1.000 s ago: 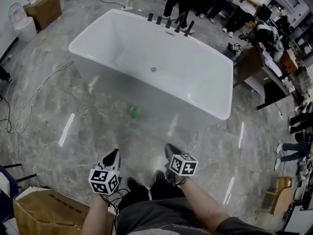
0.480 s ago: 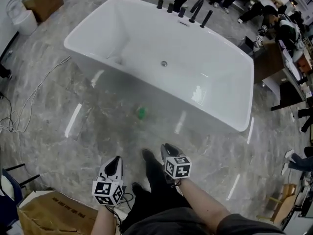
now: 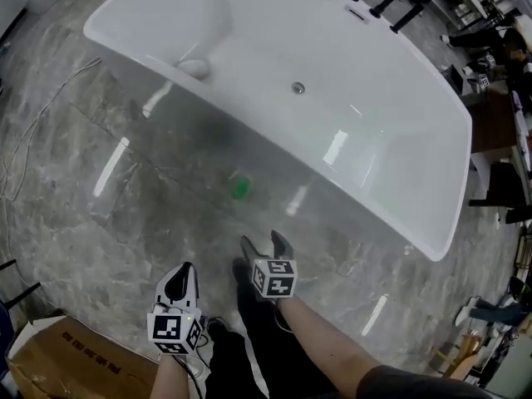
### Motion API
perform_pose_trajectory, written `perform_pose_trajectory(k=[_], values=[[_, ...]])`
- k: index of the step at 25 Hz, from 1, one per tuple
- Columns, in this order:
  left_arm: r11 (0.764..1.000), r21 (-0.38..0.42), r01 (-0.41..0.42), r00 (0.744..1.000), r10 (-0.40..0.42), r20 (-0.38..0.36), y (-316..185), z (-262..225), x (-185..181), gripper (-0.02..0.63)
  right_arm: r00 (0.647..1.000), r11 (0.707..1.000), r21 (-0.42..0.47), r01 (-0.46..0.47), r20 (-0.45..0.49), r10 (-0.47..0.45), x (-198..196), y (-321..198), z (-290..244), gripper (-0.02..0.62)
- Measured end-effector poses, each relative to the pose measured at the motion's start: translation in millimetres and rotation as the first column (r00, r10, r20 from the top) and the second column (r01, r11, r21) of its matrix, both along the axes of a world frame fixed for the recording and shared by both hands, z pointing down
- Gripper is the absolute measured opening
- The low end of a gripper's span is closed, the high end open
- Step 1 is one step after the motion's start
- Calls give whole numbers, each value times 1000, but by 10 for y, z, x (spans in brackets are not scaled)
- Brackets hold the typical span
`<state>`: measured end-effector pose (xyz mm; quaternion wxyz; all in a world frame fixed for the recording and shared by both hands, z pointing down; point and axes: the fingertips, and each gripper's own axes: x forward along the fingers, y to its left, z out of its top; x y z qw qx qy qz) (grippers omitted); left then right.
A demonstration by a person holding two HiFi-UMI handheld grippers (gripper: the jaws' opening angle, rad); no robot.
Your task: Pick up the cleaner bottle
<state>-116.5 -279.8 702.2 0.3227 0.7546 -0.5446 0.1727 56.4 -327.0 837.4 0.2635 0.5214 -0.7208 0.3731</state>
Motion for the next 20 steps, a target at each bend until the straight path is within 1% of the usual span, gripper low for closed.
perform_pose_trajectory(k=[2,5,8,11,13,15,18,20], values=[[1000,-4,21,1000,-21,9,-79,309,-61,20,1000,1000,5,2,-19,-2,-31,-160,330,330],[999,-3,38,999,-38,13,-166,759,-138,20,999,1000,-5,-19,-34,19,-32,-360,794,328],[1000,2,31,999,-31,-12,-247,1193,-171,20,998,1000,21,-14,-65,16,-28,-537,1201,328],[1000,16,13,999,-12,-41,-329,1606,-191,20,999,999,48,-20,-28,21,-116,-653,1583,328],[999,36,-8,999,9,-35,-422,1870,-209,20,999,997,67,-33,3,33,-195,-765,1831,328],[998,60,-19,999,21,-30,-543,2100,-247,20,999,995,91,-38,13,37,-279,-907,2067,328],[996,91,-25,999,28,-32,-694,2389,-337,20,998,992,121,-45,-32,49,-338,-1082,2386,328],[993,113,-43,999,45,-17,-783,2563,-402,20,995,989,127,-69,-62,78,-321,-1170,2593,328]])
